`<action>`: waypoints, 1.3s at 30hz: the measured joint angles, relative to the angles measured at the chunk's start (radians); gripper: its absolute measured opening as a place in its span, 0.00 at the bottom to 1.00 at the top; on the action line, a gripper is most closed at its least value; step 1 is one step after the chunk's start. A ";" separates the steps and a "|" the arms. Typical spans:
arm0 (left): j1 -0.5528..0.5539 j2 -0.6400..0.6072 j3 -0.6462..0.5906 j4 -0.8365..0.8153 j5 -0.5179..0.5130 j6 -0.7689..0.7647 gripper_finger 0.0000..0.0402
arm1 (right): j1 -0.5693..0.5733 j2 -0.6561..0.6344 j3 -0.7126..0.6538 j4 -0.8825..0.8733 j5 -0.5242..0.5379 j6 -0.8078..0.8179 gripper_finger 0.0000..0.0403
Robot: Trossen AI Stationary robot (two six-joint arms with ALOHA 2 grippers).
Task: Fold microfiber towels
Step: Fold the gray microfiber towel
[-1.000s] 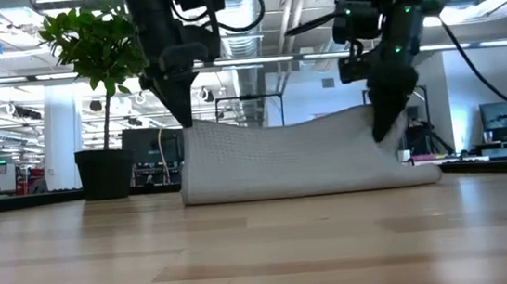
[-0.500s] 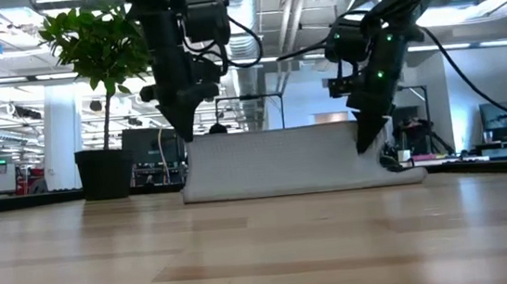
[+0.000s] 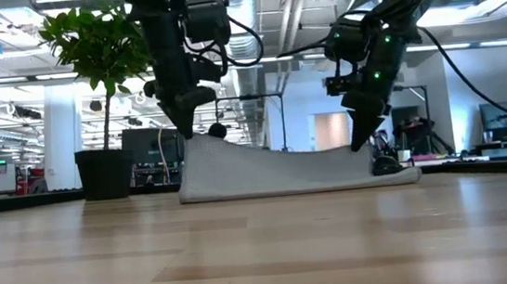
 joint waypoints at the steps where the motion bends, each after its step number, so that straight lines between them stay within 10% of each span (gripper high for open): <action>1: 0.000 0.000 0.000 0.000 -0.006 0.000 0.00 | 0.000 0.000 0.000 0.004 0.000 -0.006 0.22; 14: 0.003 0.050 0.000 0.004 -0.067 0.093 0.28 | 0.000 -0.006 0.000 0.028 0.000 -0.002 0.49; 26: -0.160 0.043 0.001 0.024 0.446 0.341 0.31 | 0.048 -0.189 0.032 -0.090 -0.005 0.021 0.53; 39: -0.267 0.096 -0.010 0.095 0.352 0.359 0.30 | 0.163 -0.291 0.032 -0.120 -0.005 0.023 0.53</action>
